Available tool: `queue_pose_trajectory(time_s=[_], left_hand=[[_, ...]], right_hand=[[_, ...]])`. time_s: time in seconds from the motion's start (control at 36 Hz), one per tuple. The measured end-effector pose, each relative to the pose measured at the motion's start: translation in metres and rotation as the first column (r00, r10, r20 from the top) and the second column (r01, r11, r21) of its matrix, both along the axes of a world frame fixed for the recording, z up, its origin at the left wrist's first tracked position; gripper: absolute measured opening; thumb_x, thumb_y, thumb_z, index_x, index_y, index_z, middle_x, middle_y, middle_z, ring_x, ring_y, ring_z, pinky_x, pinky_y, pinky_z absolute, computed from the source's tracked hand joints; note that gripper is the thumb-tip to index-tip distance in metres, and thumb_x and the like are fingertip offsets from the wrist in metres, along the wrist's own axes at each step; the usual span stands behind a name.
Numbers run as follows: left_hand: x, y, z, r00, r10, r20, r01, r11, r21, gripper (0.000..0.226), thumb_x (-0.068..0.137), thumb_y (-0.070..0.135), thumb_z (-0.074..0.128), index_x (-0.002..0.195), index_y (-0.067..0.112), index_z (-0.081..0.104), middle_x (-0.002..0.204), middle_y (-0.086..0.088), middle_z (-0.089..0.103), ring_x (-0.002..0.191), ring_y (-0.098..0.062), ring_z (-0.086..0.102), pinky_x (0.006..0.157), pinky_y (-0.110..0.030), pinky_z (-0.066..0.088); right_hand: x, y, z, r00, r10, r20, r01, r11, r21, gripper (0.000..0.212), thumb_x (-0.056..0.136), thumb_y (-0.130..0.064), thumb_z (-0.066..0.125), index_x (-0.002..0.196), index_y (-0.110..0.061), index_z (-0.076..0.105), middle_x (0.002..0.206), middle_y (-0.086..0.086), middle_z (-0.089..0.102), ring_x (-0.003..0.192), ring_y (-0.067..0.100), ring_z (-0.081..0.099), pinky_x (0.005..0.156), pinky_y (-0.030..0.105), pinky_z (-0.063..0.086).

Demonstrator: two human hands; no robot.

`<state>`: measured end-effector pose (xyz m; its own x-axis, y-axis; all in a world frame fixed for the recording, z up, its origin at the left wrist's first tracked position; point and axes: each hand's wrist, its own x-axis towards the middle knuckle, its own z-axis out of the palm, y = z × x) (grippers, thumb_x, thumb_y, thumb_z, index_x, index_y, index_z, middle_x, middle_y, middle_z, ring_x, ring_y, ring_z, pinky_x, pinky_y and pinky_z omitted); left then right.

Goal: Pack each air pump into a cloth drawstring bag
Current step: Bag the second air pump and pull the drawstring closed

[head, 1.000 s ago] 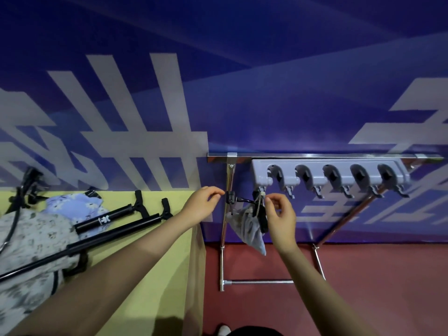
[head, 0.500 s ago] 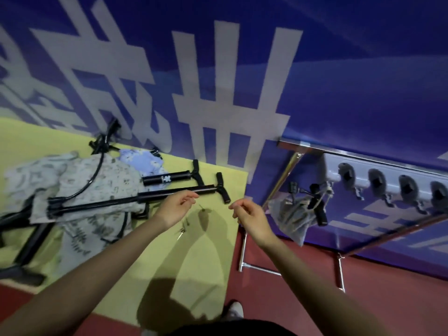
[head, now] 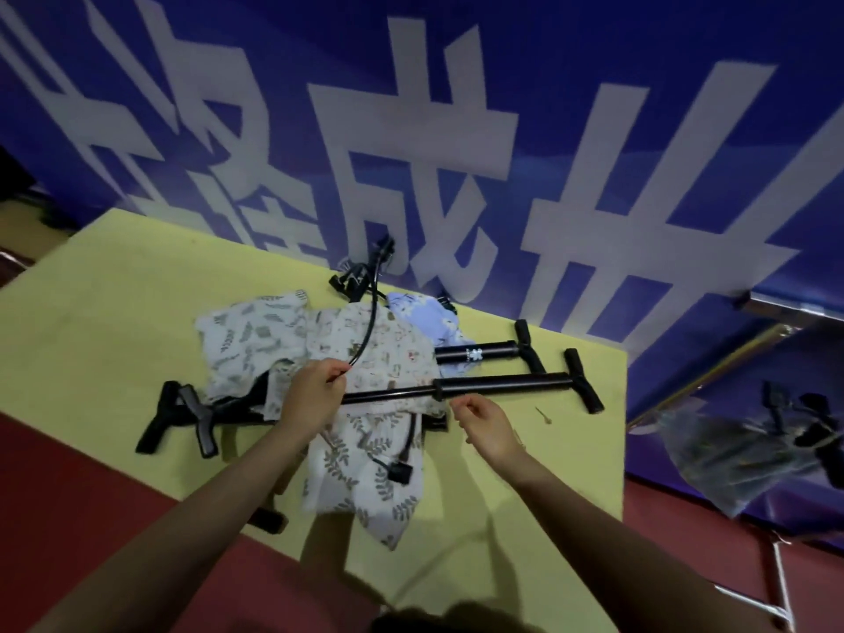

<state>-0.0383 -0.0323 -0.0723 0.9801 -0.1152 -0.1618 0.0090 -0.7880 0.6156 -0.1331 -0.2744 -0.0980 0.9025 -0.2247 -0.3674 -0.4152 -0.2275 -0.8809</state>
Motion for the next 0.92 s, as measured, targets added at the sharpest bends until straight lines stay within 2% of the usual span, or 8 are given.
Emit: queue_pose_trajectory(time_s=[0.17,0.31,0.42,0.56,0.69,0.78,0.83,0.92], left_hand=[[0.029,0.037,-0.018,0.991,-0.096,0.098,0.089,0.994,0.066,0.027,0.091,0.016,0.059,0.117,0.009,0.064,0.113,-0.012,0.059,0.103,-0.027,0.059,0.087,-0.036,0.049],[0.059,0.042,-0.023,0.987,-0.151,-0.048,0.157,0.974,0.164,0.037,0.093,0.031,0.058,0.127,0.016,0.057,0.118,-0.005,0.058,0.105,-0.020,0.058,0.090,-0.034,0.049],[0.072,0.039,-0.027,0.940,-0.308,-0.150,0.328,0.935,0.138,0.028,0.090,0.046,0.060,0.111,0.029,0.067,0.102,0.011,0.067,0.095,-0.010,0.059,0.079,-0.028,0.051],[0.074,0.041,-0.044,0.903,-0.417,0.101,0.391,0.898,0.202,0.022,0.090,0.049,0.058,0.091,0.033,0.072,0.081,0.016,0.062,0.088,-0.006,0.051,0.066,-0.022,0.041],[0.079,0.045,-0.049,0.948,-0.264,0.180,0.287,0.951,-0.117,0.009,0.093,0.024,0.060,0.100,0.023,0.066,0.096,0.015,0.054,0.082,-0.001,0.055,0.068,-0.019,0.043],[0.085,0.049,-0.047,0.948,-0.261,0.181,0.281,0.955,-0.094,0.025,0.092,0.019,0.062,0.117,0.017,0.061,0.110,0.007,0.048,0.087,-0.004,0.055,0.072,-0.010,0.040],[0.093,0.054,-0.041,0.943,-0.278,0.183,0.290,0.956,-0.038,0.033,0.091,0.019,0.063,0.124,0.014,0.059,0.118,0.002,0.049,0.083,-0.007,0.057,0.072,-0.007,0.041],[0.108,0.067,-0.027,0.951,-0.268,0.156,0.261,0.963,0.066,0.038,0.089,0.026,0.066,0.124,0.013,0.059,0.120,-0.004,0.053,0.074,-0.015,0.060,0.068,-0.023,0.051]], right_hand=[[0.045,0.025,0.010,1.000,0.025,-0.005,-0.026,0.985,-0.173,0.030,0.099,-0.023,0.052,0.118,-0.003,0.062,0.105,0.014,0.068,0.098,0.027,0.063,0.071,0.027,0.041],[0.086,0.036,0.000,0.995,0.029,-0.094,-0.048,0.977,-0.207,0.038,0.099,-0.031,0.048,0.121,-0.002,0.059,0.093,0.006,0.059,0.083,0.021,0.054,0.071,0.031,0.041],[0.115,0.040,-0.008,0.969,0.003,-0.247,-0.047,0.984,-0.170,0.041,0.095,-0.038,0.055,0.121,-0.007,0.054,0.099,0.006,0.054,0.089,0.023,0.051,0.076,0.029,0.038],[0.136,0.034,-0.017,0.938,0.002,-0.347,-0.031,0.996,-0.078,0.059,0.089,-0.039,0.064,0.131,0.000,0.051,0.110,0.009,0.059,0.097,0.025,0.057,0.081,0.033,0.046],[0.133,0.035,-0.023,0.944,-0.009,-0.329,-0.032,0.993,-0.118,0.042,0.088,-0.042,0.063,0.102,-0.003,0.061,0.093,0.019,0.059,0.083,0.027,0.058,0.073,0.035,0.043],[0.132,0.034,-0.049,0.946,-0.029,-0.322,-0.023,0.988,-0.155,0.060,0.078,-0.062,0.058,0.106,-0.008,0.059,0.096,0.003,0.063,0.096,0.028,0.061,0.083,0.035,0.045],[0.130,0.038,-0.046,0.955,-0.019,-0.297,-0.039,0.982,-0.187,0.047,0.083,-0.060,0.055,0.104,-0.017,0.052,0.089,-0.003,0.053,0.093,0.023,0.057,0.081,0.031,0.039],[0.129,0.044,-0.036,0.960,-0.028,-0.278,-0.036,0.974,-0.222,0.034,0.090,-0.050,0.055,0.101,-0.019,0.047,0.085,-0.002,0.052,0.090,0.024,0.057,0.078,0.033,0.041]])
